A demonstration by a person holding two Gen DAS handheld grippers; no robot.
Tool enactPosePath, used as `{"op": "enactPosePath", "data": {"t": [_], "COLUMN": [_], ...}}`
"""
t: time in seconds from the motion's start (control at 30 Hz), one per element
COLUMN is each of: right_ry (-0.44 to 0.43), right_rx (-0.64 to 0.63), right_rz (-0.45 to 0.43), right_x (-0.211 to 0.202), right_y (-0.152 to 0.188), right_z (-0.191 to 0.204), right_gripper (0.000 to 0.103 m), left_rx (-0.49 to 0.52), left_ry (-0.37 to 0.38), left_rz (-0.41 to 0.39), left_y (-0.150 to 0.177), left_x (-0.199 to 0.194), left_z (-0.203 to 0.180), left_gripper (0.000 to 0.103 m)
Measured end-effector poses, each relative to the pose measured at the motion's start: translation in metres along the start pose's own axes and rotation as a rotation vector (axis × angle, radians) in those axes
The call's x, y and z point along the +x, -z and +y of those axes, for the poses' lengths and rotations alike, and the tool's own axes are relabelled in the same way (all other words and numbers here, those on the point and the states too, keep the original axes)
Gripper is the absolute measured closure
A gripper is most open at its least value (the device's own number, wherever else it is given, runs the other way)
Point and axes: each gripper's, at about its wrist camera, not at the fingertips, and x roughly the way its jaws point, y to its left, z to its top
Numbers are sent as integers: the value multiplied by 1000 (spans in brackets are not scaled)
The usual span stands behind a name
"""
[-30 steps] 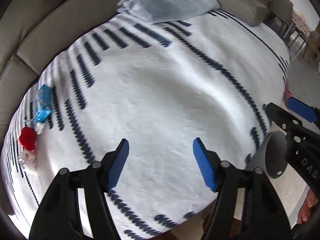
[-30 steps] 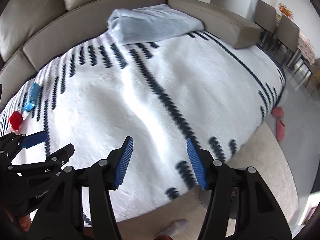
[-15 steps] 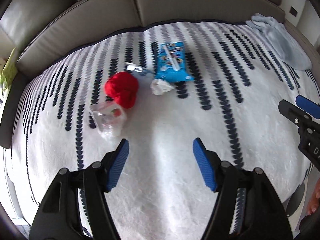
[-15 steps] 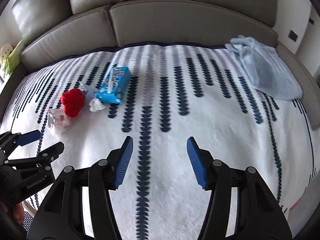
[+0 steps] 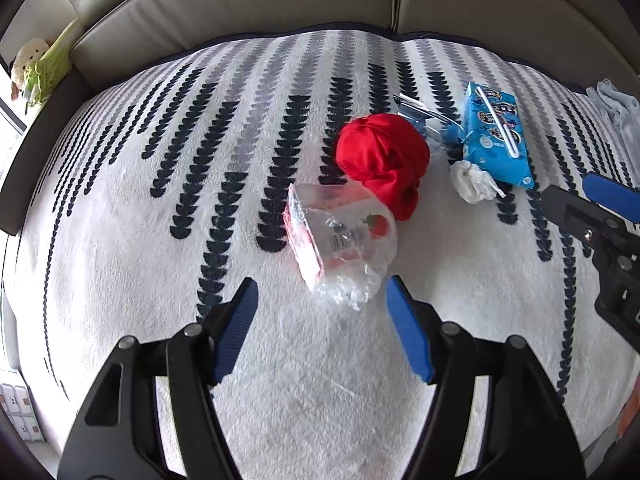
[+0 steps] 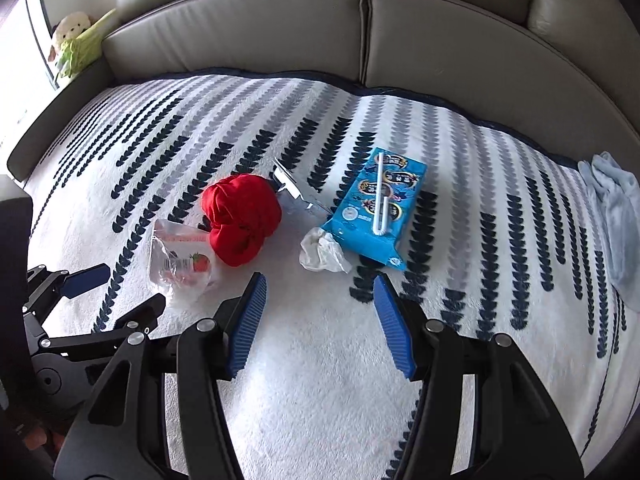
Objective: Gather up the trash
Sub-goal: 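Grasp the clear plastic bag with strawberry label using the left tool, then grasp the red cloth with the right tool while the left tool holds the plastic bag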
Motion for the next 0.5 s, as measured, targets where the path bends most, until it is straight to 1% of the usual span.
{"op": "enactPosePath", "data": {"t": [0.2, 0.27, 0.3, 0.33, 0.4, 0.5], "right_ry": [-3, -3, -3, -3, -3, -5], "right_rx": [-45, -54, -59, -64, -71, -80], "right_rz": [27, 34, 35, 37, 40, 44], "right_x": [24, 29, 30, 31, 34, 37], "right_y": [-5, -7, -7, -8, -9, -11], "right_z": [5, 6, 6, 6, 6, 6], "right_gripper": [49, 49, 49, 49, 49, 49], "left_rx": [-21, -35, -42, -48, -69, -73], "left_ry": [15, 15, 14, 20, 46, 52], "left_rz": [10, 19, 25, 34, 54, 36], "left_y": [-8, -9, -9, -10, -11, -12], "left_x": [26, 35, 39, 44, 51, 48], "left_z": [-6, -6, -6, -5, -3, -1], "left_gripper": [36, 38, 43, 53, 61, 68]}}
